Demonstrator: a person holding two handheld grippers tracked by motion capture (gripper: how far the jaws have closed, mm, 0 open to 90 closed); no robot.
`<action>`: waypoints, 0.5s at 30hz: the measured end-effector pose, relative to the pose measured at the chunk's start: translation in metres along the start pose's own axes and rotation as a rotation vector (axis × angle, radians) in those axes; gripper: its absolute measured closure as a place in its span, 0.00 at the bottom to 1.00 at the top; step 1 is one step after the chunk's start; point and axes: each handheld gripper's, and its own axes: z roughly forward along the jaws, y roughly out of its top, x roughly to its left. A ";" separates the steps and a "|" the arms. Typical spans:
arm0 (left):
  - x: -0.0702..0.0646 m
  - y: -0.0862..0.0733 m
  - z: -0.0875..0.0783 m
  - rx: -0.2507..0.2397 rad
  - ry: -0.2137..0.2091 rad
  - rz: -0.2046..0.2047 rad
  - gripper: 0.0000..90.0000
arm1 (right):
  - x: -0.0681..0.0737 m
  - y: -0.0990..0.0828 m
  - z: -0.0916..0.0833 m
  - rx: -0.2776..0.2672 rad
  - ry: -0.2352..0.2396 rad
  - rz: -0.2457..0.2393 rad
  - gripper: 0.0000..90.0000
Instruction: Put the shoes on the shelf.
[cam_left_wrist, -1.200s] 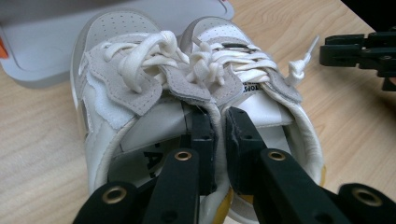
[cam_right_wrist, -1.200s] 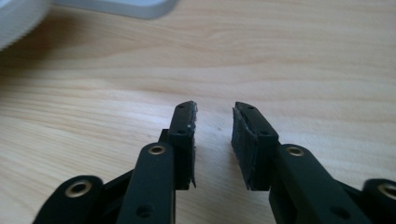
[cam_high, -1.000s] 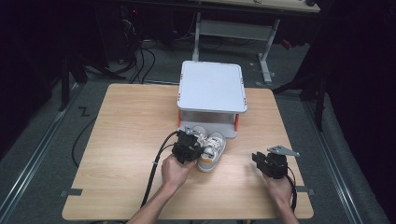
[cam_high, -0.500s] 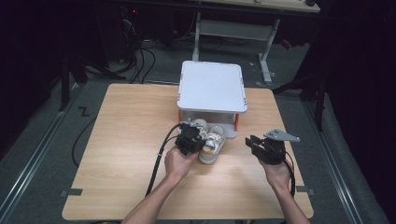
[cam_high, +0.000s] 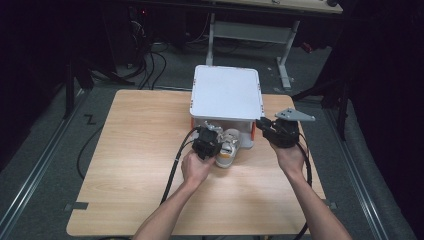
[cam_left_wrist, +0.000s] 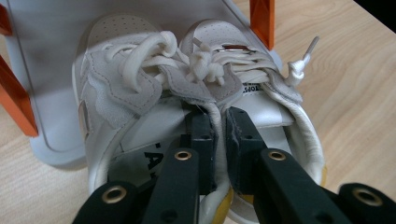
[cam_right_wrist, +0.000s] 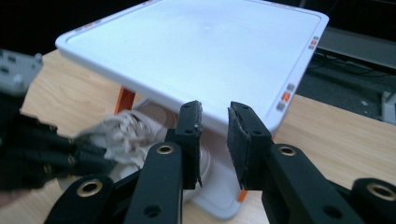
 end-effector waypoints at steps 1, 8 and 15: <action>0.000 0.001 0.002 -0.008 0.006 0.001 0.92 | -0.001 0.006 0.005 -0.015 -0.010 0.014 0.82; 0.002 0.008 0.011 -0.013 0.023 -0.011 0.92 | -0.005 0.016 0.026 0.010 -0.058 0.025 0.81; 0.007 0.011 0.019 -0.002 0.059 -0.009 0.91 | -0.009 0.016 0.043 0.050 -0.081 0.033 0.79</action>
